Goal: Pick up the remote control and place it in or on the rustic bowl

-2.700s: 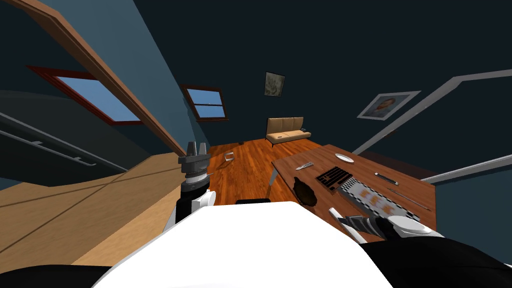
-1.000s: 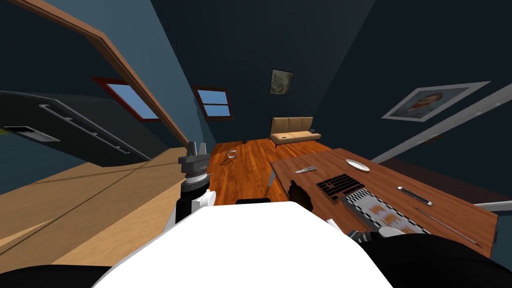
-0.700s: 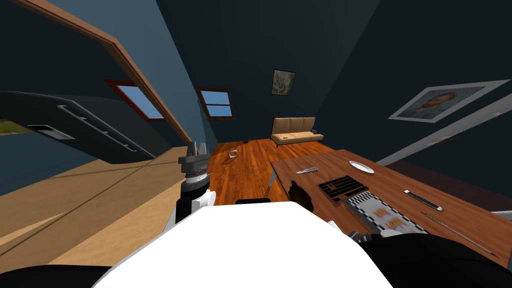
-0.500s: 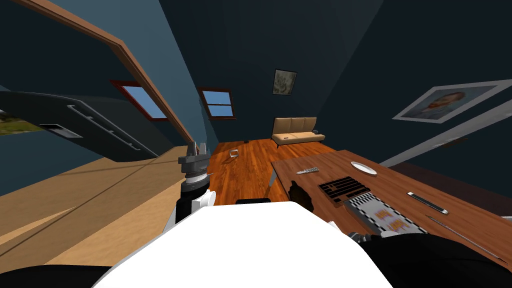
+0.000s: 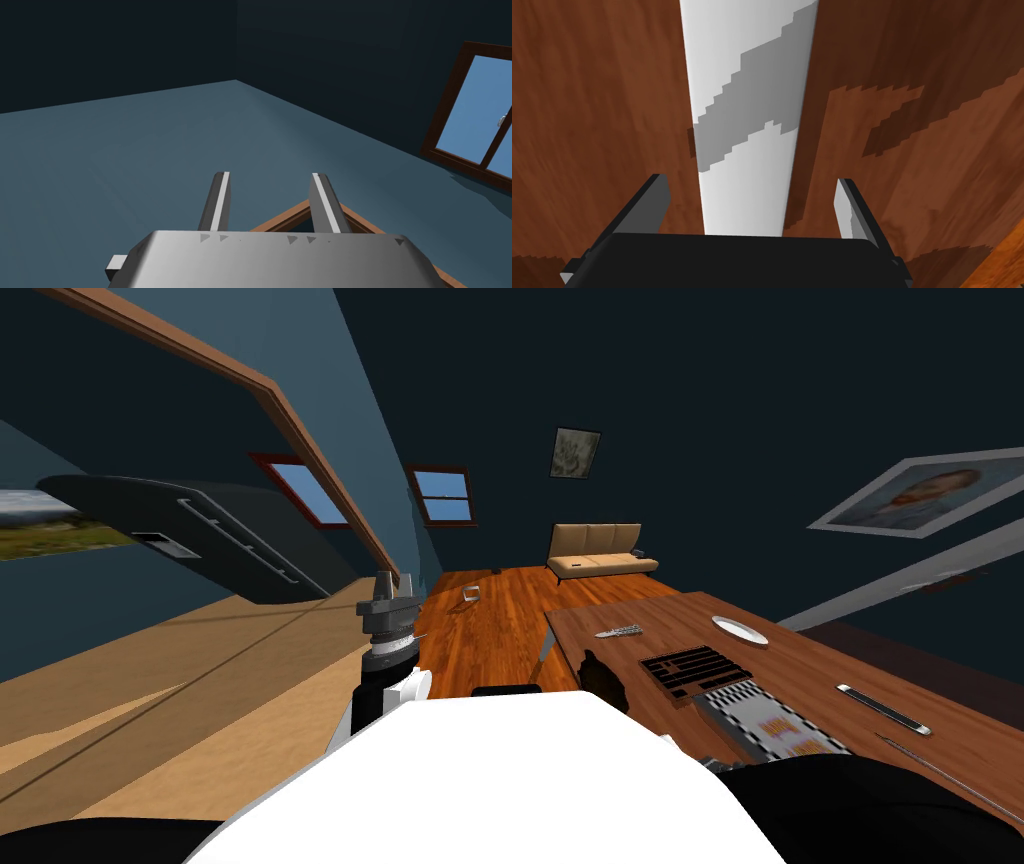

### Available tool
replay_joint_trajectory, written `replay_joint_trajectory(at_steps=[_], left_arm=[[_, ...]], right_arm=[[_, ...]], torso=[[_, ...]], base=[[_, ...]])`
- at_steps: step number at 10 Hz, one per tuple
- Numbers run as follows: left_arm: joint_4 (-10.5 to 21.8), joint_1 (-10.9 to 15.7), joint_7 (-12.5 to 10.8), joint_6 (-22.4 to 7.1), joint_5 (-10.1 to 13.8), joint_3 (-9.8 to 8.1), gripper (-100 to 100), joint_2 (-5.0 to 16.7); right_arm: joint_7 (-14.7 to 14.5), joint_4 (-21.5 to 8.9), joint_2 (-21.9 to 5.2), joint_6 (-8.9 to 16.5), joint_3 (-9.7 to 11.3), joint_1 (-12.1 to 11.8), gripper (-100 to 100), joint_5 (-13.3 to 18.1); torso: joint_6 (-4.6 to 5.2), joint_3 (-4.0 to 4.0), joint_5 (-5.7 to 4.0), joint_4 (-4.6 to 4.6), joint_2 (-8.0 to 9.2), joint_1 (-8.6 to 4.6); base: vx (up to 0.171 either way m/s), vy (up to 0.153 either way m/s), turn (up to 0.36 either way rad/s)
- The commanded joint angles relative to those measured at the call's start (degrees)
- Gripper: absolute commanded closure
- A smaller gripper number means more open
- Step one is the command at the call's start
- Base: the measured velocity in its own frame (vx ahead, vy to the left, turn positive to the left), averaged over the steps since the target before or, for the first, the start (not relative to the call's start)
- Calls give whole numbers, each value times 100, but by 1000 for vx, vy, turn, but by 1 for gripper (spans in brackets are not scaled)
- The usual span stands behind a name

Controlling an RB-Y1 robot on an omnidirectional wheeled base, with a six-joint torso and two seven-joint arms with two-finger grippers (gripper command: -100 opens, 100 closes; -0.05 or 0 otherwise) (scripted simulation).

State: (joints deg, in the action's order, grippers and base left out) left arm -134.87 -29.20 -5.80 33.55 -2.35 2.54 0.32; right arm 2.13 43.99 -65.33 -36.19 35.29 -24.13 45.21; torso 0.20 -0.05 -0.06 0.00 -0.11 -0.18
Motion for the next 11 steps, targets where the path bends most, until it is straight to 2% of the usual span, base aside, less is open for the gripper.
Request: replay_joint_trajectory(at_steps=[1, 2, 4, 5, 6, 8, 9, 10, 11], left_arm=[[0, 0, 0, 0, 0, 0, 0, 0], [0, 1, 0, 0, 0, 1, 0, 0], [0, 0, 0, 0, 0, 0, 0, 0], [0, 0, 0, 0, 0, 0, 0, 0], [0, 1, 0, 0, 0, 0, 0, 0], [0, 0, 0, 0, 0, 0, 0, 0], [0, 0, 0, 0, 0, 0, 0, 0], [0, 1, 0, 0, 0, 0, 0, 0], [0, 0, 0, 0, 0, 0, 0, 0]], right_arm=[[-180, 121, -71, 215, 286, -88, -100, -286], [-180, 121, -71, 215, 380, -88, -100, -434], [-180, 121, -71, 215, 380, -88, -100, -749], [-361, 231, -136, 430, 659, -168, -100, -935], [-361, 231, -136, 430, 756, -168, -100, -1110], [-361, 231, -136, 430, 756, -168, -100, -1410], [-542, 341, -201, 644, 1038, -248, -100, -1606], [-542, 341, -201, 644, 1131, -248, -100, -1771], [-542, 341, -201, 644, 1131, -248, -100, -1948]], torso=[[0, 0, 0, 0, 0, 0], [-7, 3, 0, 1, 5, 0], [2, 3, 0, 1, 6, -2], [1, 0, 0, 0, 1, 0], [-6, 4, 1, 1, 7, -1], [2, 4, -1, 1, 6, -3], [1, 0, 0, 0, 1, 1], [-5, 3, 1, 1, 7, 1], [0, 5, 0, 2, 10, -3]], base=[[-37, -1, 257], [-45, -14, 159], [-14, -6, -19], [-40, -7, 251], [-47, -19, 154], [-15, -3, -12], [-40, 1, 242], [-45, -11, 171], [-22, -7, -6]])
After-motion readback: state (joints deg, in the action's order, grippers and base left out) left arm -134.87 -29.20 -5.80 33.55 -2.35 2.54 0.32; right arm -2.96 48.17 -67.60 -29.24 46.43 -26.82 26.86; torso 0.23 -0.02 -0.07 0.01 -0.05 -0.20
